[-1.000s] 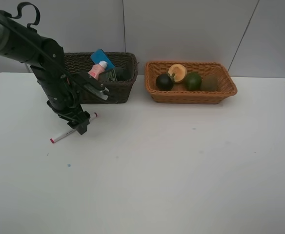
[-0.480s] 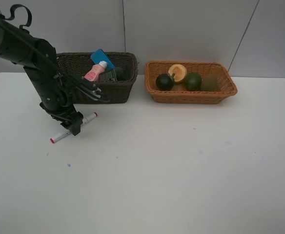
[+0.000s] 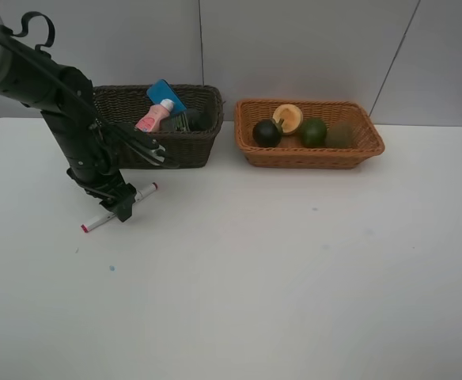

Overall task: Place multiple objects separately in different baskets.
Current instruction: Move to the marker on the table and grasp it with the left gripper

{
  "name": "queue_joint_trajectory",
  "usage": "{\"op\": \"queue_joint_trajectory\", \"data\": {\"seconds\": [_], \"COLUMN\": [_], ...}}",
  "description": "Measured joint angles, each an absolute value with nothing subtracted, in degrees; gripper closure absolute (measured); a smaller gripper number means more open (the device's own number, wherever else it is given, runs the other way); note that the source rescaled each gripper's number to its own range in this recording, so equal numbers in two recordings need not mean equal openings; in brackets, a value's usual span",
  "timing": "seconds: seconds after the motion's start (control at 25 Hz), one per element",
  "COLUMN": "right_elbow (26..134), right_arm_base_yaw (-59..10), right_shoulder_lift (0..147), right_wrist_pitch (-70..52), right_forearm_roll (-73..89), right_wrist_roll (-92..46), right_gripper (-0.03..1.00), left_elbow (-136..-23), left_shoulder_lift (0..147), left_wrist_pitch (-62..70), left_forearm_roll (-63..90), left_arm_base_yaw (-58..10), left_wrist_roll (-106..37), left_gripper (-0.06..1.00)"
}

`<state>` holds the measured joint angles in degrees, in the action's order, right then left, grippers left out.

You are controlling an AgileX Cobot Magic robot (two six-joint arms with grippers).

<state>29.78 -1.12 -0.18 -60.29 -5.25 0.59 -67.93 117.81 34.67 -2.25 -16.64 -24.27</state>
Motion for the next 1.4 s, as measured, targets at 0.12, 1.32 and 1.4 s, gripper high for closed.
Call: {"op": "queue_joint_trajectory", "data": {"seconds": [0.12,1.32,1.4], "right_elbow": [29.8,29.8,29.8], "right_arm_base_yaw": [-1.1,-1.1,-1.1], "right_shoulder_lift": [-0.2,-0.2,-0.2], "right_wrist_pitch": [-60.3,-60.3,-60.3], "right_forearm_roll": [-5.3,-5.3,-5.3], "right_wrist_roll": [0.6,0.6,0.6], "right_gripper": [-0.03,-0.03,-0.03], "left_elbow": [-68.3,-68.3,-68.3], "left_shoulder_lift": [117.8,119.9,119.9], "left_wrist_pitch": [35.2,36.6,36.6], "left_forearm_roll": [-1.7,2.2,2.2], "left_arm_base_yaw": [-16.6,-16.6,-16.6], "left_wrist_roll": [-24.6,-31.6,-31.9], "left_gripper": [-0.02,-0.02,-0.02]}}
